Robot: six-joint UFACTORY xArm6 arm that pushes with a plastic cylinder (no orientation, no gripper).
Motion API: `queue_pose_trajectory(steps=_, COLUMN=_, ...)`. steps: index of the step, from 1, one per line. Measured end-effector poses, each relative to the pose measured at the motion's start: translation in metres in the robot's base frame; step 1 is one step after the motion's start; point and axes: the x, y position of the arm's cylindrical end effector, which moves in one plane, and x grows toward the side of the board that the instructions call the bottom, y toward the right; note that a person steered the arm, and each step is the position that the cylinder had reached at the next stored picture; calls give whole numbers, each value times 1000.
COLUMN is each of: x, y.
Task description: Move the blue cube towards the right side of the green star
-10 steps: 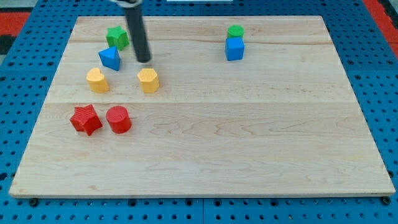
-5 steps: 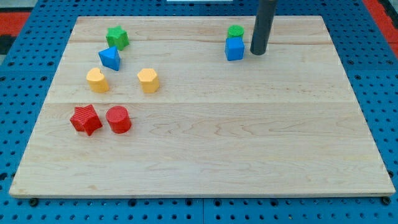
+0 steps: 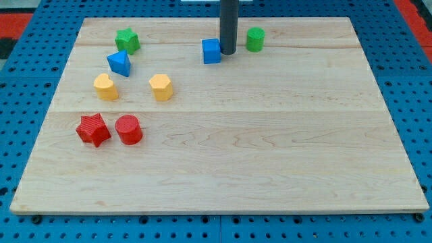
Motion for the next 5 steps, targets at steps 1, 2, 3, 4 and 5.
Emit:
queue_pose_trajectory(steps=1, x=6, y=-2)
queue_pose_trajectory(steps=2, x=16, y=-3)
queue_pose_trajectory(steps=3, x=24, y=-13)
queue_pose_trajectory(steps=4, x=25, y=-35)
queue_pose_trajectory(steps=5, x=22, y=-48)
